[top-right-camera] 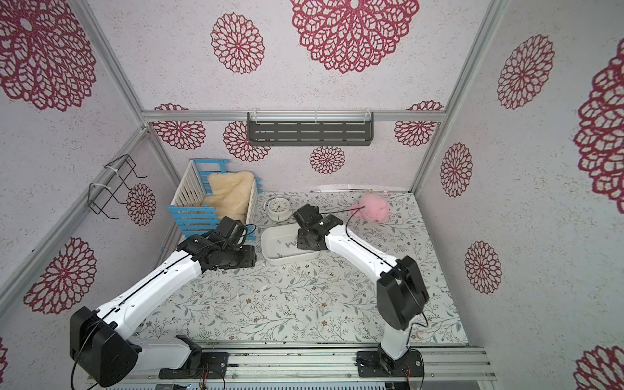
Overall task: Put the screws on the desktop into the storage box
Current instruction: Place the screw in the storage box, then pick up the screw from the center of the board.
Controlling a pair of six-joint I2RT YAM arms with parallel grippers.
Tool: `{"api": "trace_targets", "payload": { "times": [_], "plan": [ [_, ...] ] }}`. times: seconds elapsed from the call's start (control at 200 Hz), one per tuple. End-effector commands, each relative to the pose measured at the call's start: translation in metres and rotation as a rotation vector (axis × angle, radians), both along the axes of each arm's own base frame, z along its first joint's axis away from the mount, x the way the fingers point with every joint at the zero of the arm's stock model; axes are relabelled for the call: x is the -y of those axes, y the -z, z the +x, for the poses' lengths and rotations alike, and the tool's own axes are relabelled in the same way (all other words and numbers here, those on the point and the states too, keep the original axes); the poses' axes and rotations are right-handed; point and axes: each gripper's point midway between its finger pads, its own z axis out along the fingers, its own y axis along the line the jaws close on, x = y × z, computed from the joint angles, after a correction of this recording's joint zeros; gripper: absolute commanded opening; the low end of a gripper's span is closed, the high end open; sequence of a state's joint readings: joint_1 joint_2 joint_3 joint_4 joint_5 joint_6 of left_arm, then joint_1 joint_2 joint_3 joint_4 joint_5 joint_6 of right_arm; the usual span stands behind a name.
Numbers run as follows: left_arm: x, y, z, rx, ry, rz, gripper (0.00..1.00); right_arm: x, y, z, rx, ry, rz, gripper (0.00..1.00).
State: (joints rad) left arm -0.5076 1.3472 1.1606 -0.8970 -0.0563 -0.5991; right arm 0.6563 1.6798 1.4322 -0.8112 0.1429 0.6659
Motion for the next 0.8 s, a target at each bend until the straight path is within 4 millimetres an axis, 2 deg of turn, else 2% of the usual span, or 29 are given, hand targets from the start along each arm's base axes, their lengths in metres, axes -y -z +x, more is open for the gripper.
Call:
{"api": "trace_targets", "payload": {
  "times": [0.0, 0.13, 0.215, 0.28, 0.48, 0.79],
  "plan": [
    [0.004, -0.006, 0.002, 0.008, 0.024, -0.009, 0.61, 0.017, -0.009, -0.016, 0.053, 0.114, 0.101, 0.23],
    [0.011, -0.008, 0.003, 0.016, 0.049, -0.002, 0.61, 0.040, 0.005, -0.052, 0.034, 0.168, 0.149, 0.23],
    [0.024, -0.006, 0.002, 0.014, 0.080, 0.010, 0.60, 0.057, 0.010, -0.069, 0.037, 0.212, 0.161, 0.24],
    [0.040, -0.004, 0.000, 0.007, 0.118, 0.019, 0.55, 0.072, 0.009, -0.079, 0.052, 0.253, 0.159, 0.24],
    [0.096, 0.015, -0.002, -0.029, 0.227, 0.056, 0.53, 0.102, 0.003, -0.091, 0.074, 0.326, 0.149, 0.25],
    [0.170, 0.051, -0.007, -0.105, 0.388, 0.056, 0.53, 0.142, -0.013, -0.107, 0.110, 0.406, 0.128, 0.27]
  ]
}}
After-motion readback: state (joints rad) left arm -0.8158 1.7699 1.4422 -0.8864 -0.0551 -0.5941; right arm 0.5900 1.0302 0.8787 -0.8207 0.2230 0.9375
